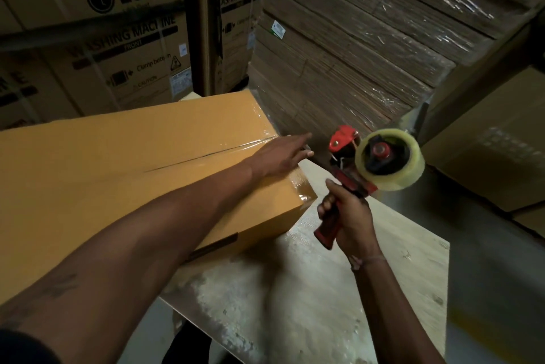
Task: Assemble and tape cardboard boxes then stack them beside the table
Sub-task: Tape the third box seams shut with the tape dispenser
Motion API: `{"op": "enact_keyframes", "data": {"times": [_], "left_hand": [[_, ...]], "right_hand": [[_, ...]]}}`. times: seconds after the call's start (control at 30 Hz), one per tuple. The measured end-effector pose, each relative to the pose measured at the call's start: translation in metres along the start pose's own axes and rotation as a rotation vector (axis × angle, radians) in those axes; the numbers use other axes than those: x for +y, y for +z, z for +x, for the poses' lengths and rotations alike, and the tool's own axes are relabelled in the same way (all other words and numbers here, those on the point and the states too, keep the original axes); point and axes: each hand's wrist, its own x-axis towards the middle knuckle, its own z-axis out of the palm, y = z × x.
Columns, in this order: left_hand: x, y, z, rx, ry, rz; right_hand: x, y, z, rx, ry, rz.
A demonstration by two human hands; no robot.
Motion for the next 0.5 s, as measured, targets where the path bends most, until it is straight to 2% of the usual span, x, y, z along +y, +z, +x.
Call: {"op": "enact_keyframes", "data": {"times": [0.13, 0.23, 0.37, 0.5], "left_hand": [[-0.038, -0.017, -0.005, 0.078, 0.282, 0.111], [-0.054, -0.021, -0.001, 0.035, 0.419, 0.151], [-0.058, -0.035, 0.012, -0.089, 0.488, 0.192], [-0.058, -0.051, 0.036, -0.258, 0.449, 0.286]], "right_hand": [[-0.013, 0.042, 0.024, 0.03, 0.003, 0.02], [-0.012, 0.064, 0.039, 0.092, 0.041, 0.016], [-0.009, 0.074, 0.053, 0.169, 0.099, -0.012], [-0.011, 0.077, 0.054, 0.229, 0.111, -0.045]]}}
